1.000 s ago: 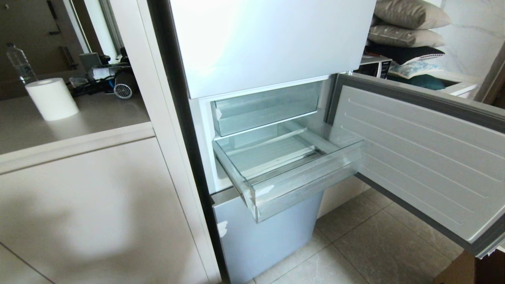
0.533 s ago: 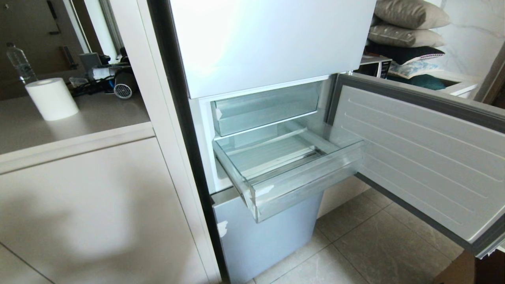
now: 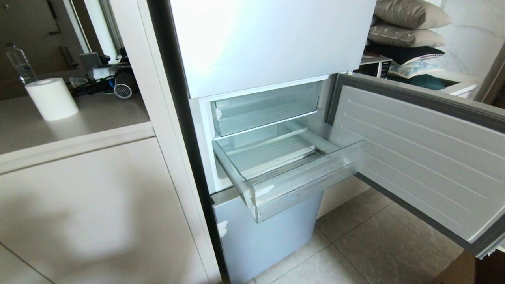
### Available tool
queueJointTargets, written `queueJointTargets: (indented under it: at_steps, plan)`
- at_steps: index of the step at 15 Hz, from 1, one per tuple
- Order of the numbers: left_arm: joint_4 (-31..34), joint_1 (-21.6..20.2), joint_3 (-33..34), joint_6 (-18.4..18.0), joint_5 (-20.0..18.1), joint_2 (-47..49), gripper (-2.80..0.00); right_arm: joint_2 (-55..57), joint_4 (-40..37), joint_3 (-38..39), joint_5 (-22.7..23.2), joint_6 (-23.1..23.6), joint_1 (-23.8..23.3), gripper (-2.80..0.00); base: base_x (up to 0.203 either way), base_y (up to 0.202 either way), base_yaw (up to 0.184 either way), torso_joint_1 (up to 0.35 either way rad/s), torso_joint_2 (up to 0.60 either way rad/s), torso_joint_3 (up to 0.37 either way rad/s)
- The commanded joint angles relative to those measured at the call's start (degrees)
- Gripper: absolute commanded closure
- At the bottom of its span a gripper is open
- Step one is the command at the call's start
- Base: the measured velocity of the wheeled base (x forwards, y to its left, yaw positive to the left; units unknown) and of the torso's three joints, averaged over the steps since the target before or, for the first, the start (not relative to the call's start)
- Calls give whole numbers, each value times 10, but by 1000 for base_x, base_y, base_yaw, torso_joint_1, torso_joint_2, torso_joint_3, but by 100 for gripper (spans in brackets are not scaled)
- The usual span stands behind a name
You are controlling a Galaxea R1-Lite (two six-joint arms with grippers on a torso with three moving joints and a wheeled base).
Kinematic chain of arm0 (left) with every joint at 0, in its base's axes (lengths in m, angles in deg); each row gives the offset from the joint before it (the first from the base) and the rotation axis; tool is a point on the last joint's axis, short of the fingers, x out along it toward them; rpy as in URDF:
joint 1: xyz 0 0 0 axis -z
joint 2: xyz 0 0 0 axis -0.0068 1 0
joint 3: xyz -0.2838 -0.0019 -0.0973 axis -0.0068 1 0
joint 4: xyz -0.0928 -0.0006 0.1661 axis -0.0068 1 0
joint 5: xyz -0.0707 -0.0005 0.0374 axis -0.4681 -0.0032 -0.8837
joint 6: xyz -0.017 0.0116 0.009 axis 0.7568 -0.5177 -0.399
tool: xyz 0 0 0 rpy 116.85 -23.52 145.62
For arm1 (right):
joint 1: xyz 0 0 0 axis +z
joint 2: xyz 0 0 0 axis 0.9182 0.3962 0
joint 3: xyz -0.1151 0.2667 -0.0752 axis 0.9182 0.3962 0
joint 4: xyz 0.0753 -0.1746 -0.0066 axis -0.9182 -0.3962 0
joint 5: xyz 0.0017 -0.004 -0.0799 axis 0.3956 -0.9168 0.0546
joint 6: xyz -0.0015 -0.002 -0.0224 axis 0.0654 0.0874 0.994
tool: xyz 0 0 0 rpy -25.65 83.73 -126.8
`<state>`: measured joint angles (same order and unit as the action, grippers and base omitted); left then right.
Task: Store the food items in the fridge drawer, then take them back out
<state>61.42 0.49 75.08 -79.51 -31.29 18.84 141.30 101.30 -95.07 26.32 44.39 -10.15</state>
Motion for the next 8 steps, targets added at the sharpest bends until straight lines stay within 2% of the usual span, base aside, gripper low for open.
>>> queueJointTargets:
  at_steps: [1,5,7,8]
  plan:
    - [0,0,0,0,0,1,0,-52,16,41,3,2,-13,0,0,0,0,0,0,0]
    - [0,0,0,0,0,1,0,-213,36,188,11,7,-20,0,0,0,0,0,0,0]
    - [0,0,0,0,0,1,0,-301,38,290,26,16,0,0,0,0,0,0,0,0]
    - [0,0,0,0,0,1,0,-341,39,340,31,19,28,0,0,0,0,0,0,0]
